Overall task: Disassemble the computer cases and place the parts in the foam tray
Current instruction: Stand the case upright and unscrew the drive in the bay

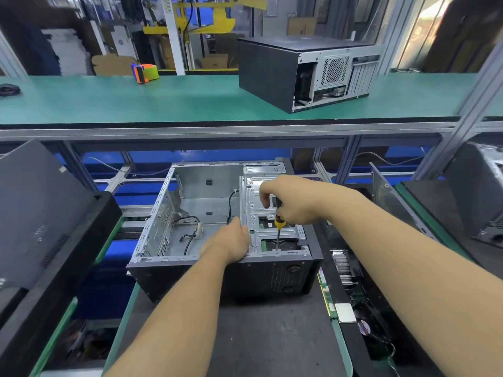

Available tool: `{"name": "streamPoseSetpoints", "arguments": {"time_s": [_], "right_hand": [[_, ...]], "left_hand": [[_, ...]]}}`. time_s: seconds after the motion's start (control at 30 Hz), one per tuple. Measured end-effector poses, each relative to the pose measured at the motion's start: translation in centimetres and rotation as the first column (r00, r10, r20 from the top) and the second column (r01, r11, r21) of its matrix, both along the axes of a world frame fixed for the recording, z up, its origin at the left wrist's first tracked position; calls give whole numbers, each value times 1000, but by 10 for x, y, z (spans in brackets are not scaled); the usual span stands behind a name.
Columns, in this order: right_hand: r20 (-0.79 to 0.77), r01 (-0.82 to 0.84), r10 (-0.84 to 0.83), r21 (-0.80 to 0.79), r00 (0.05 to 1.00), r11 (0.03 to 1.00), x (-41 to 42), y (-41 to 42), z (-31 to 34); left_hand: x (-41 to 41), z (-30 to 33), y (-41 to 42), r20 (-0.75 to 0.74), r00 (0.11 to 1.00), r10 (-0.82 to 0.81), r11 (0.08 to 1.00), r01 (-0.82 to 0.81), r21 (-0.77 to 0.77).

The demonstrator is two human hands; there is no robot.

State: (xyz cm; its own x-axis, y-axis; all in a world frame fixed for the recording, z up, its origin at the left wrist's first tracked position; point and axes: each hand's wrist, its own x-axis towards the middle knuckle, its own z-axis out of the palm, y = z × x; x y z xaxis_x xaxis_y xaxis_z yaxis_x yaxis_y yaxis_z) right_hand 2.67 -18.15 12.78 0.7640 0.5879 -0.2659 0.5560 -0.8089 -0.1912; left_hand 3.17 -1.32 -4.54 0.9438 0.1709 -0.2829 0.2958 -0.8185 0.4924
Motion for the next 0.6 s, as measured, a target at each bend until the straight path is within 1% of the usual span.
{"name": "streamPoseSetpoints", "arguments": {"time_s": [0.07,0.13,0.17,0.2,0.27,0.33,0.4,0.47,0.53,0.6], "right_hand": [[-58,2,-1,10,998,1000,0,-1,0],[-67,21,-20,8,998,1000,-1,0,-2],[-33,36,-37,-21,999,999,-1,1,-2],[36,41,-38,-79,999,996,-2,2,-3],[177,33,3,-198,984,980,0,5,-4],[202,41,-4,-180,979,983,1,5,-6],[182,36,-12,-128,983,991,2,4,-7],[131,20,-8,-86,991,996,3,3,-6],[14,24,-24,-20,1000,1000,0,0,-3],[-71,38,-36,29,997,999,0,-1,-2]], "left_hand": [[0,0,0,0,1000,-4,1000,4,4],[0,1,0,-2,1000,-3,1000,3,-6],[0,1,0,-1,1000,-2,1000,2,-12],[0,1,0,-1,1000,-1,1000,1,-14],[-1,1,0,1,1000,-2,1000,2,-12],[-1,1,0,3,1000,-2,1000,2,-9],[-1,0,0,7,1000,-2,1000,2,-12],[-1,0,0,9,1000,-5,1000,5,-19],[-1,0,0,10,1000,-8,1000,8,-13],[-1,0,0,9,1000,-9,1000,9,6]]}}
